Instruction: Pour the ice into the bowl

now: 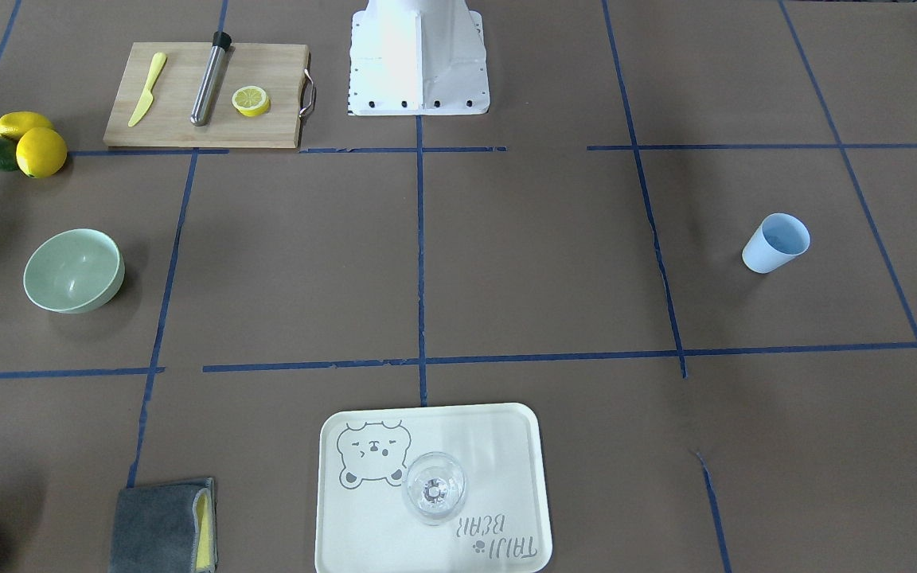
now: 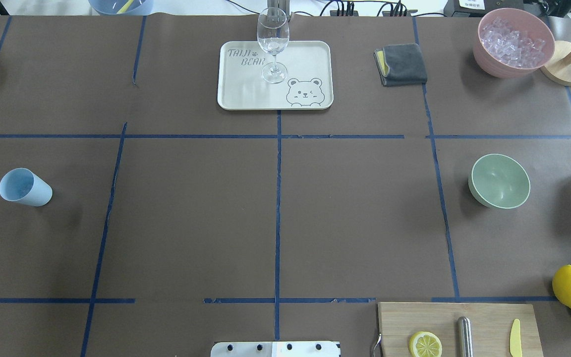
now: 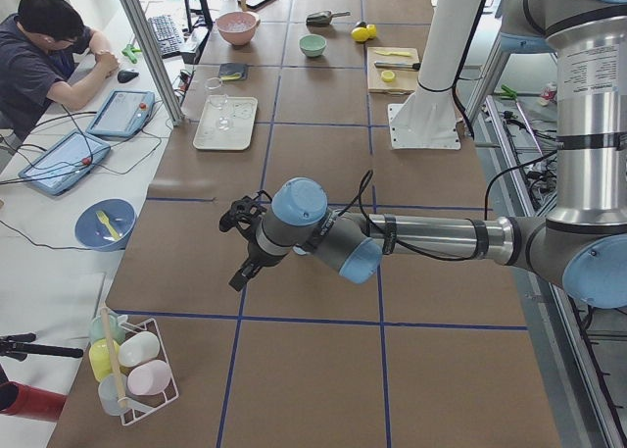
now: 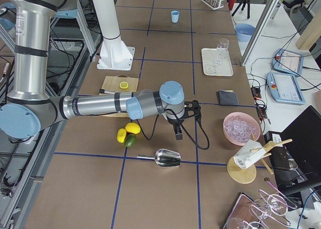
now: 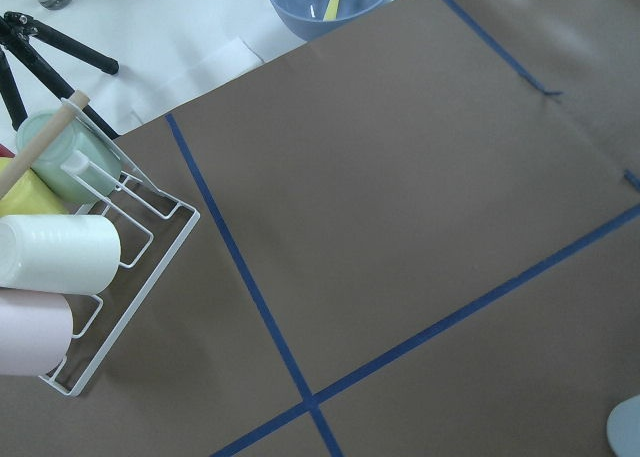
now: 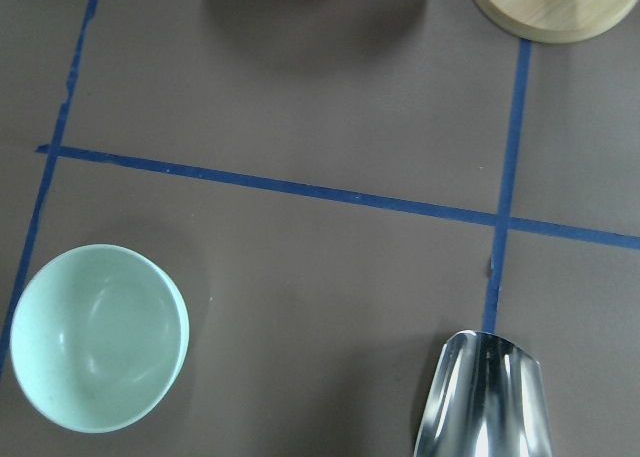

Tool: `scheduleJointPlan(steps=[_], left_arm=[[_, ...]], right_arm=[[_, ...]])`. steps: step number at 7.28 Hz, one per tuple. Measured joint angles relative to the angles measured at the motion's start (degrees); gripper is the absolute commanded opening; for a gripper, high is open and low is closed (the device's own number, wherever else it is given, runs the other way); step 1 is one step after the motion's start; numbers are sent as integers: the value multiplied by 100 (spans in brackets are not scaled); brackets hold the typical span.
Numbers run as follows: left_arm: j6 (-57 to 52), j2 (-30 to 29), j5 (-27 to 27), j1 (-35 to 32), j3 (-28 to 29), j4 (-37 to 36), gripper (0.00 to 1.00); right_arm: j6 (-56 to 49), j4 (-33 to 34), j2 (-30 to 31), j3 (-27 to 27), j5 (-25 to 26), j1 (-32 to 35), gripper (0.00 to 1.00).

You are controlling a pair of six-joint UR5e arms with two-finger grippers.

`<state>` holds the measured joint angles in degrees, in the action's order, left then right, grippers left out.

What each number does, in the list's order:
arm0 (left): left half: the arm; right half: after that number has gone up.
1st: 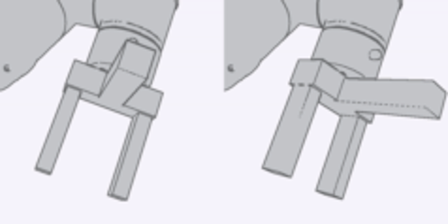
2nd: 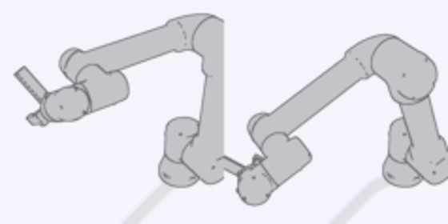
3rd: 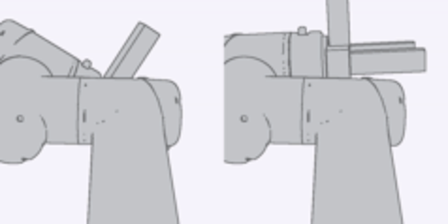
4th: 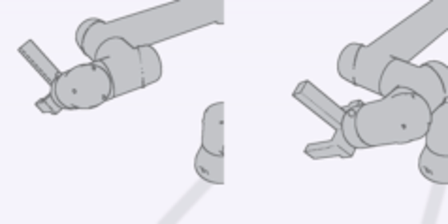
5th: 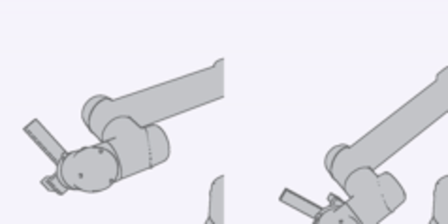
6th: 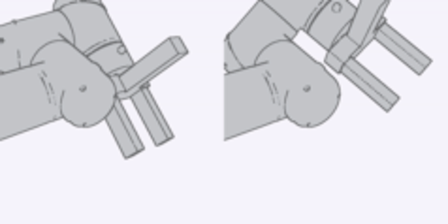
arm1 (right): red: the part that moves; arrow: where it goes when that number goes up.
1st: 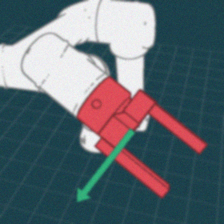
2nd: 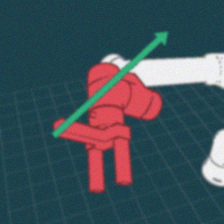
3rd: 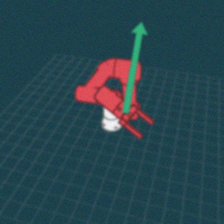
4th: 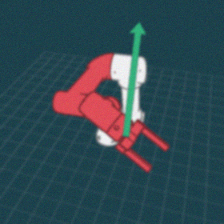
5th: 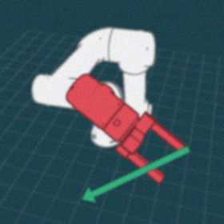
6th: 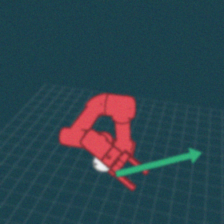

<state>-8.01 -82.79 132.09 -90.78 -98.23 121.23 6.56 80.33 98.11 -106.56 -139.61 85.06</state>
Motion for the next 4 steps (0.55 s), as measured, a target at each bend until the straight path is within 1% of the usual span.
scheduleJointPlan(steps=[1, 2, 3, 4], left_arm=[[-64, 22, -103, 21, 45, -289, 100], [-95, -46, -156, 37, 93, -780, 100], [-107, -145, -177, 36, 65, -1302, 100], [-113, -192, -182, 28, 9, -1617, 100]], right_arm=[[41, -25, -9, -102, -49, -355, 100], [241, -127, -26, -169, -43, -776, 100], [603, -348, -41, -193, 113, -1174, 100], [1096, -616, -42, -190, 476, -1621, 95]])
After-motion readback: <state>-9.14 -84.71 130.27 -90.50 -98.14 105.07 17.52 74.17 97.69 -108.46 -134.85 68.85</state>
